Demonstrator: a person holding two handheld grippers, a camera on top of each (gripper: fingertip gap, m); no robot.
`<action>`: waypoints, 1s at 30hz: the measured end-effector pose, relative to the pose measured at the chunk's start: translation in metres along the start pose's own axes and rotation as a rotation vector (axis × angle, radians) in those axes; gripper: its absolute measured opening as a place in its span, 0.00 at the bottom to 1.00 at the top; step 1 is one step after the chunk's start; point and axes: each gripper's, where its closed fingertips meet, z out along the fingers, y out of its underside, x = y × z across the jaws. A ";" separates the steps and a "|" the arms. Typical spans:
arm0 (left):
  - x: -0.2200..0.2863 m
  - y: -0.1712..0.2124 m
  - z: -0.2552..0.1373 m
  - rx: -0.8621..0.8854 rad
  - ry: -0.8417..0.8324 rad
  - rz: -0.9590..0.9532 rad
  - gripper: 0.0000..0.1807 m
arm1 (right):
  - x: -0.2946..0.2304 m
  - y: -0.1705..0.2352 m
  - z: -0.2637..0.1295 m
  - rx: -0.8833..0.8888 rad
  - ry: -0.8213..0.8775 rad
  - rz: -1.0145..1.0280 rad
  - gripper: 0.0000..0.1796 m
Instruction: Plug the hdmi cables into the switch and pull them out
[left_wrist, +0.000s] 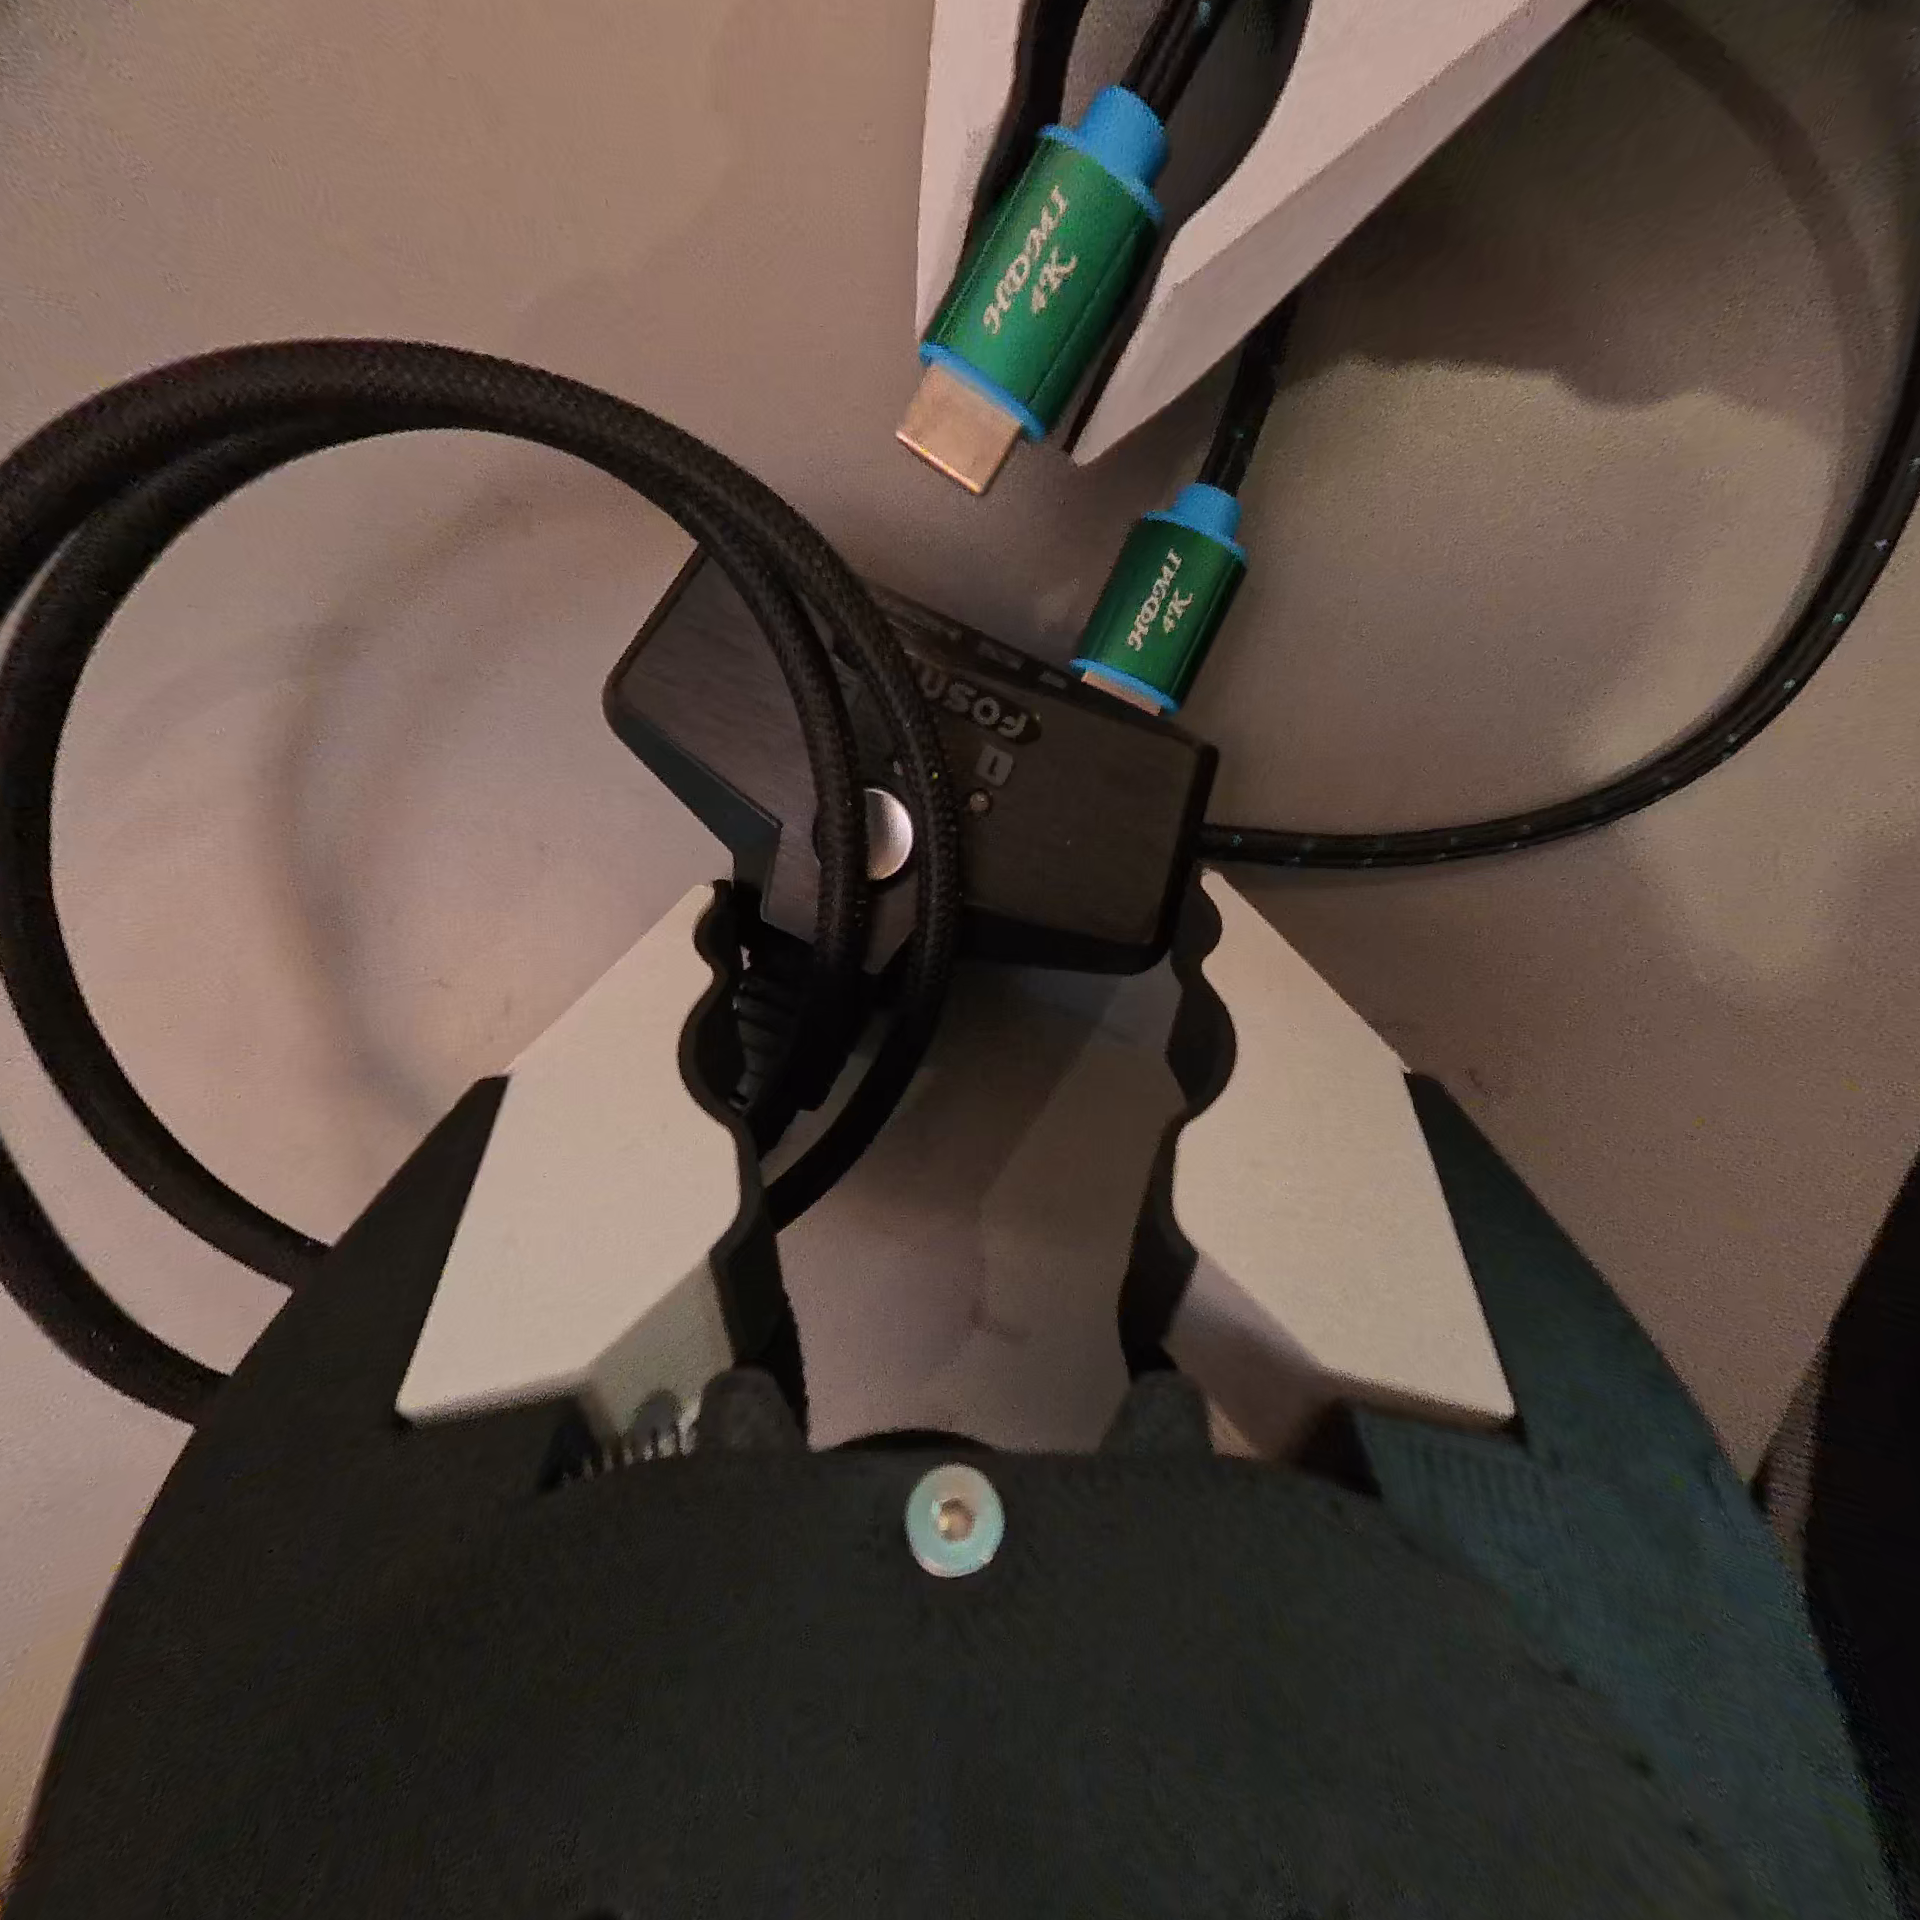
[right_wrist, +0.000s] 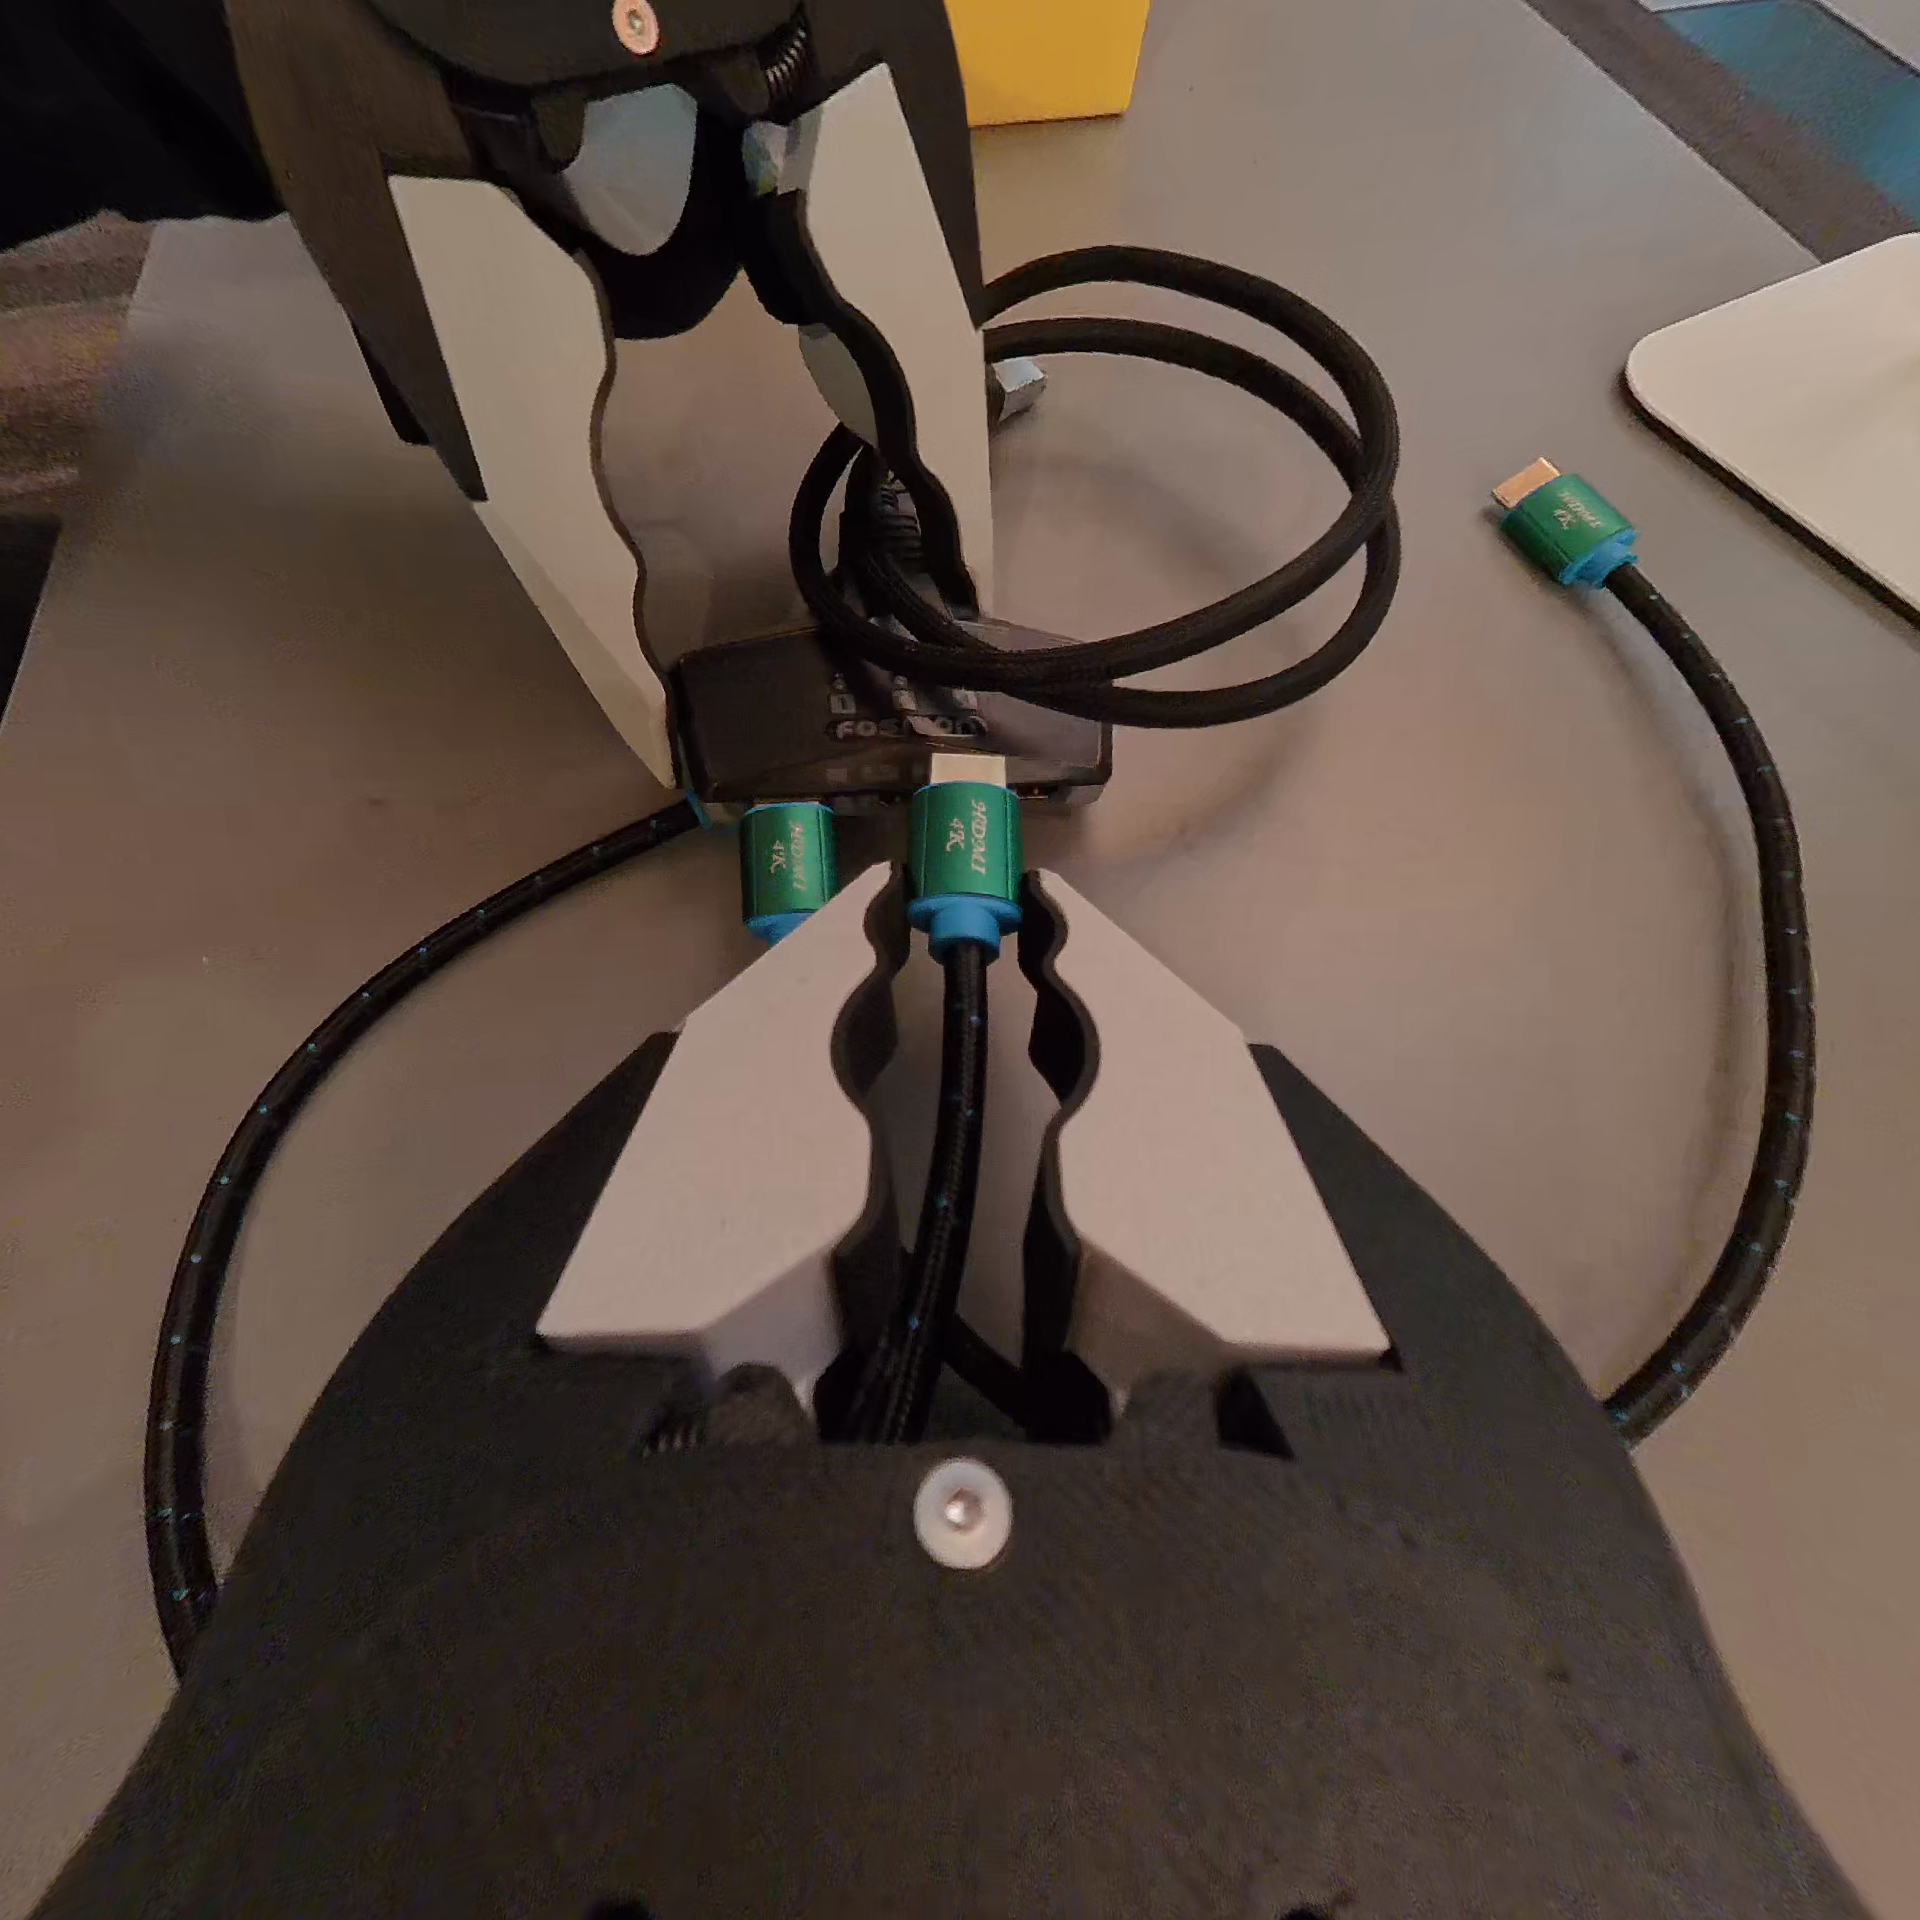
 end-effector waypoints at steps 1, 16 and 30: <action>0.000 0.000 -0.001 0.006 -0.021 0.012 0.45 | 0.000 0.000 0.000 -0.006 0.000 0.000 0.10; 0.010 -0.023 -0.027 0.204 -0.204 0.154 0.45 | 0.001 -0.016 -0.010 0.042 0.035 -0.112 0.10; 0.011 -0.029 -0.034 0.247 -0.243 0.199 0.45 | 0.005 -0.022 -0.015 0.004 0.120 -0.239 0.10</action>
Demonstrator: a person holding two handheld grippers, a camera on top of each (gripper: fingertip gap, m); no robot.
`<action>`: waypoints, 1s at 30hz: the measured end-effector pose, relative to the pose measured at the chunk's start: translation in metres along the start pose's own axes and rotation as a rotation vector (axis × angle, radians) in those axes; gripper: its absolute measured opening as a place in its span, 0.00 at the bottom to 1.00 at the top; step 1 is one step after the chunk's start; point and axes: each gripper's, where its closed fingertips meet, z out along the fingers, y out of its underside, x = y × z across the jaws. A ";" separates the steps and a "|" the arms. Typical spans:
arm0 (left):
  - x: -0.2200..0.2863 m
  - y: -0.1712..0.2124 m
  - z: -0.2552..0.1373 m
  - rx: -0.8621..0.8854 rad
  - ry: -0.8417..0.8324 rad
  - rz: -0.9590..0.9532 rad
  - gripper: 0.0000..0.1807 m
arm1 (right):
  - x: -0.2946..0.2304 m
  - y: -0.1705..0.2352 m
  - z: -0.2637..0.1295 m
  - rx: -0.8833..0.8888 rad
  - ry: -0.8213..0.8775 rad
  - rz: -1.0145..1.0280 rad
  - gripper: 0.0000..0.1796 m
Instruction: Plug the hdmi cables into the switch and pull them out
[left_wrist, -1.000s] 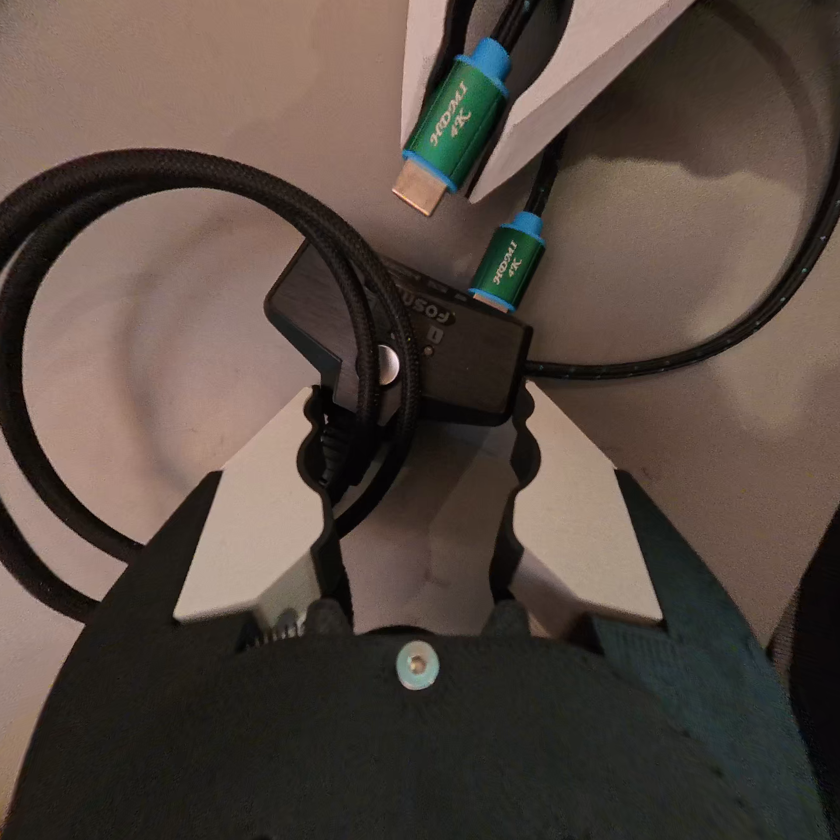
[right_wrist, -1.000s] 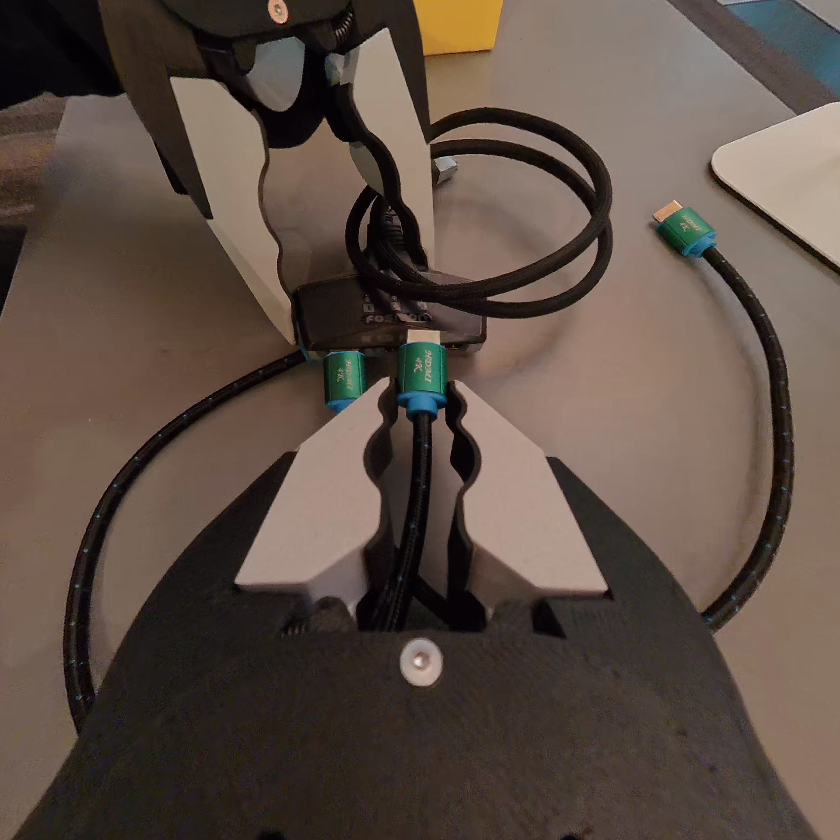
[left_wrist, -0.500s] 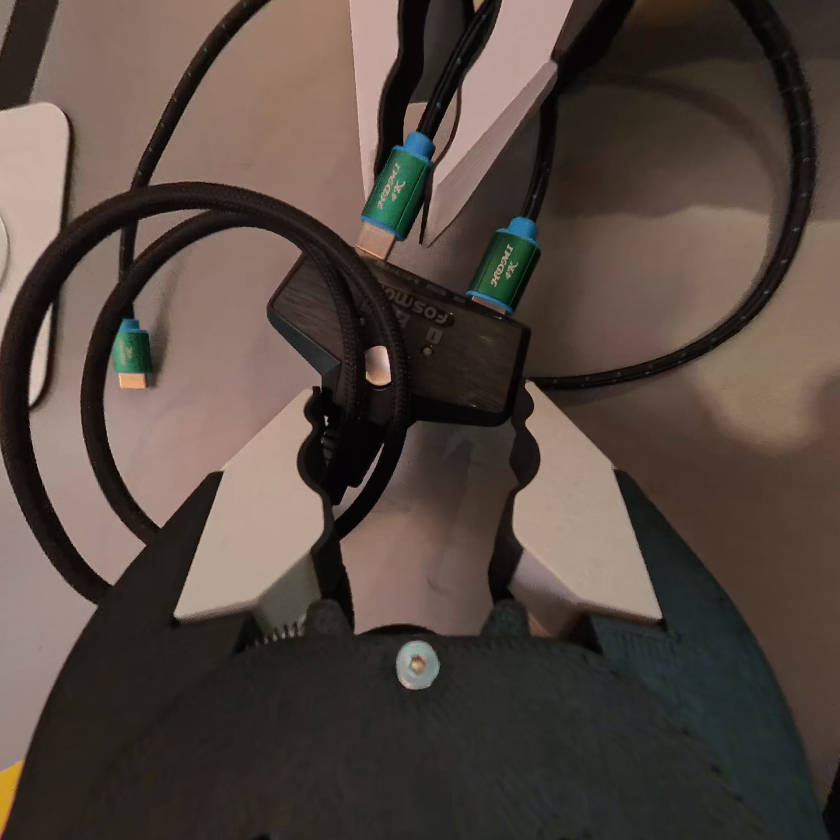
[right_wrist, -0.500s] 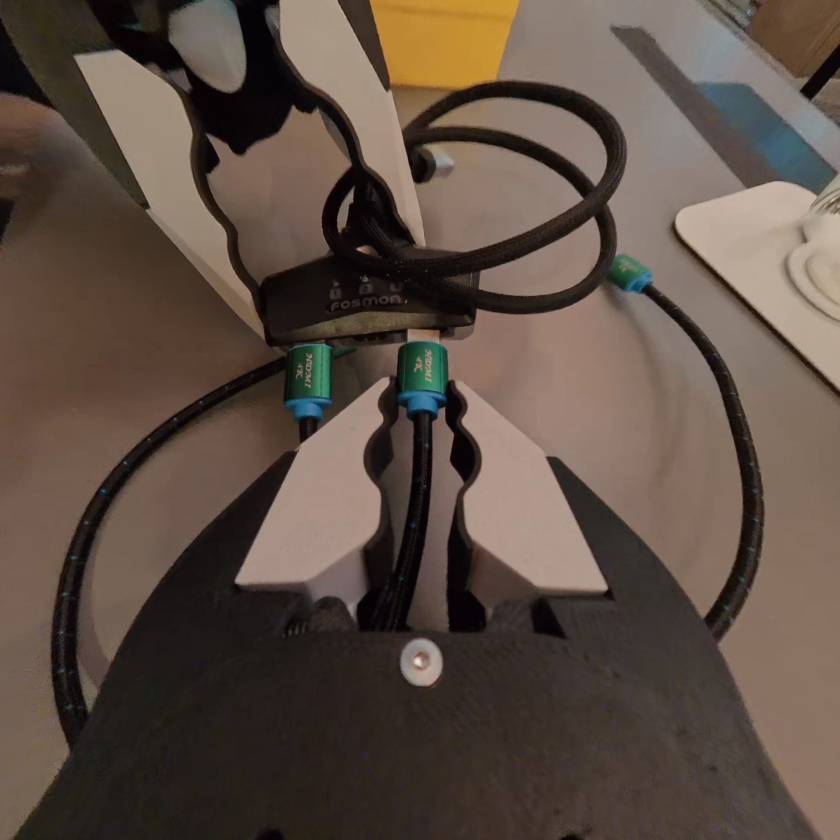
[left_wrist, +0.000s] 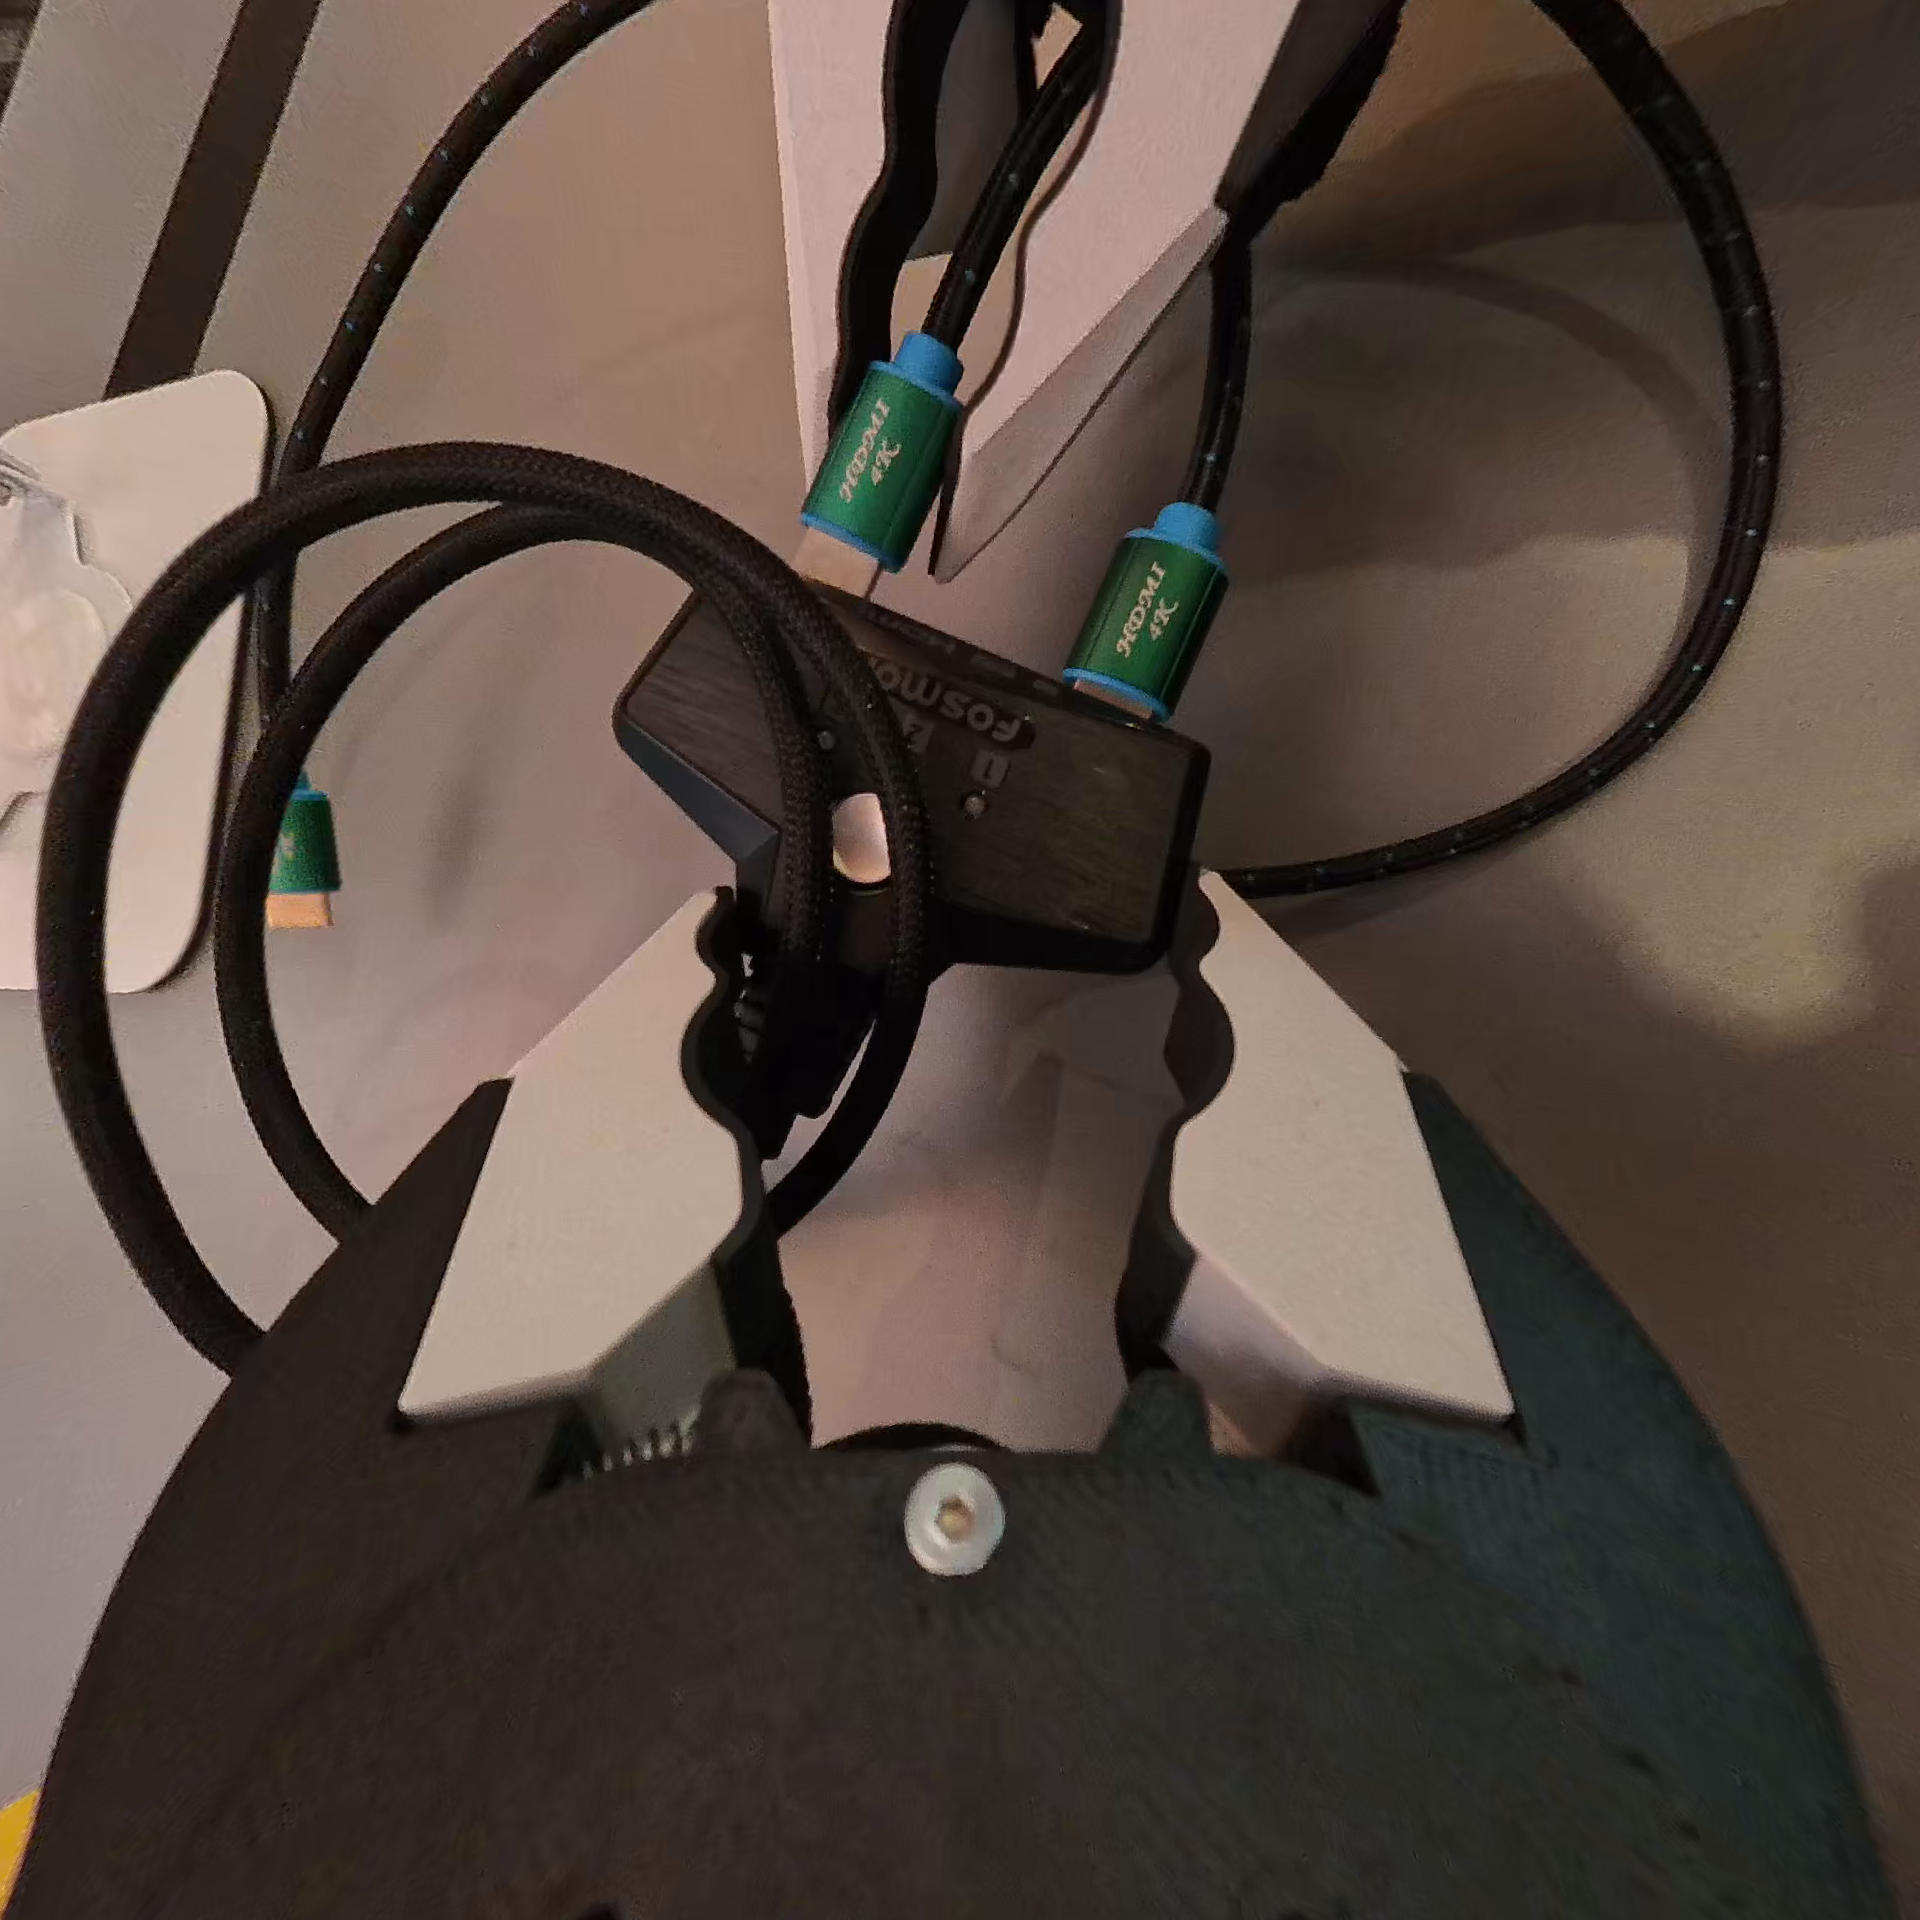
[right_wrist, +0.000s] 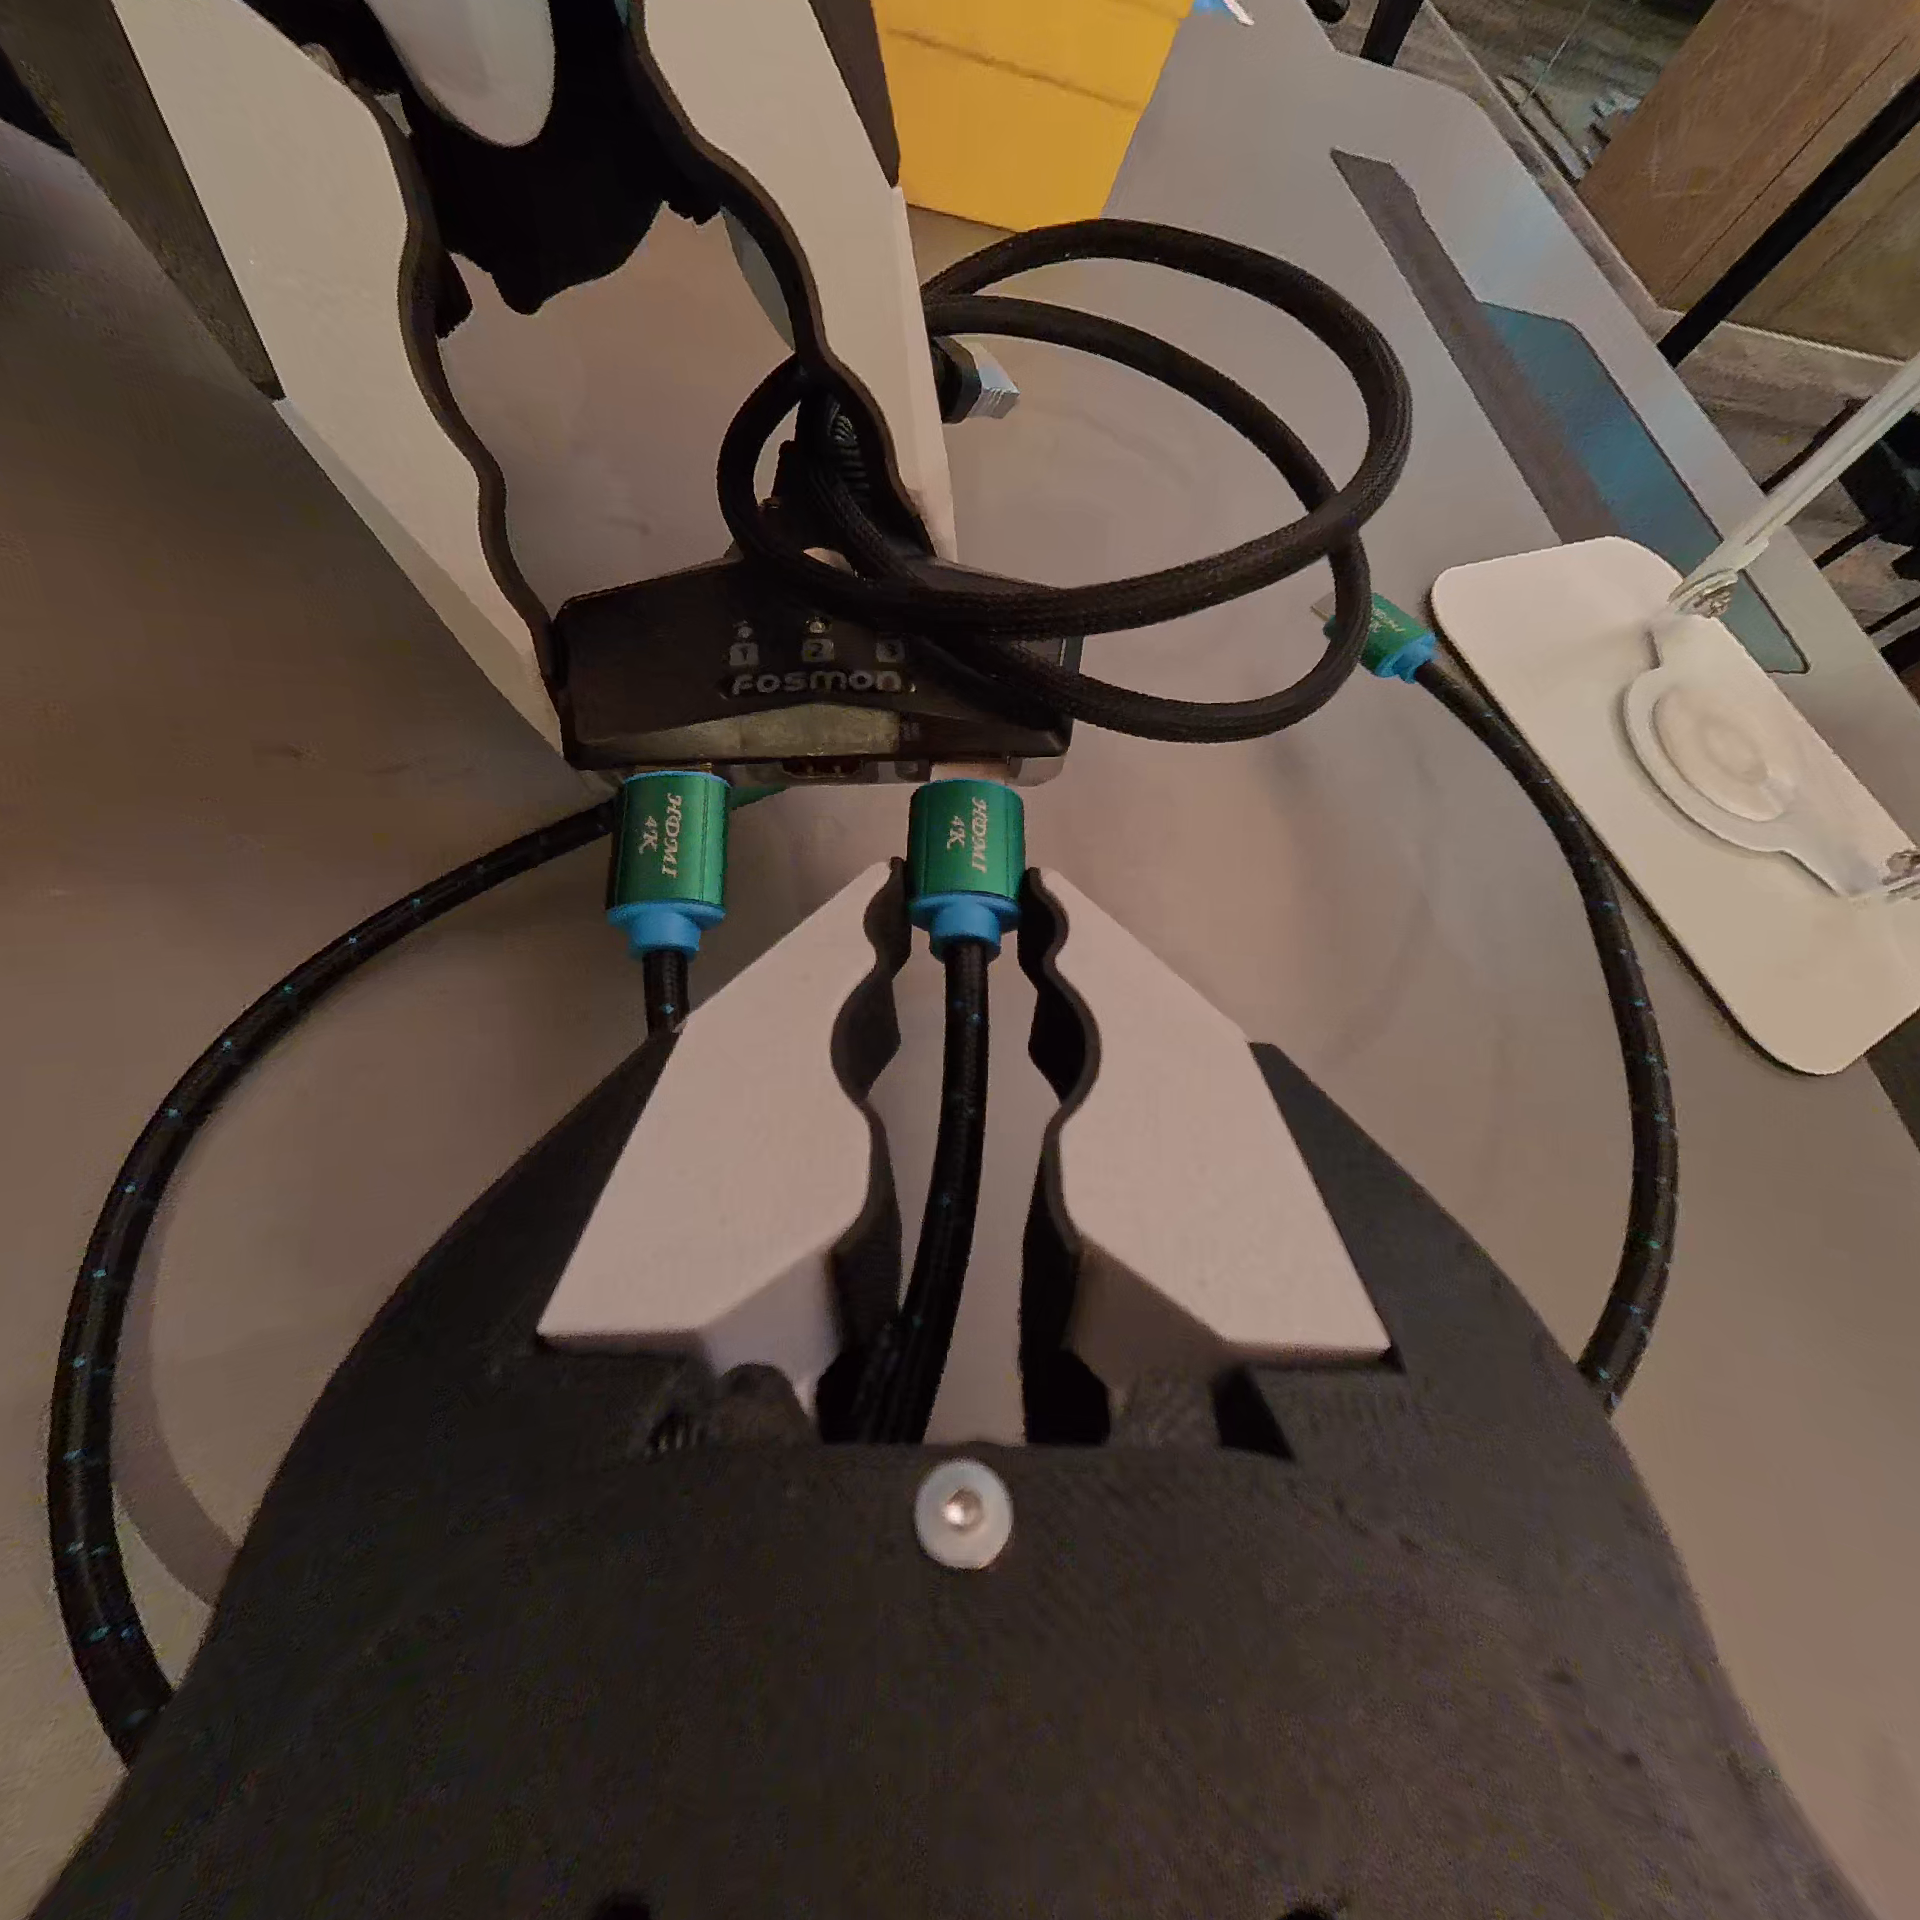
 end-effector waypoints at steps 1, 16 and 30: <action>0.000 -0.001 0.000 0.002 -0.001 0.005 0.45 | 0.000 0.000 -0.001 0.001 0.001 -0.011 0.10; -0.002 -0.019 -0.012 0.067 -0.036 0.063 0.44 | 0.004 -0.017 -0.018 0.077 -0.010 -0.032 0.10; -0.003 -0.013 -0.008 0.054 -0.024 0.040 0.44 | 0.003 -0.009 -0.002 0.105 -0.090 0.124 0.10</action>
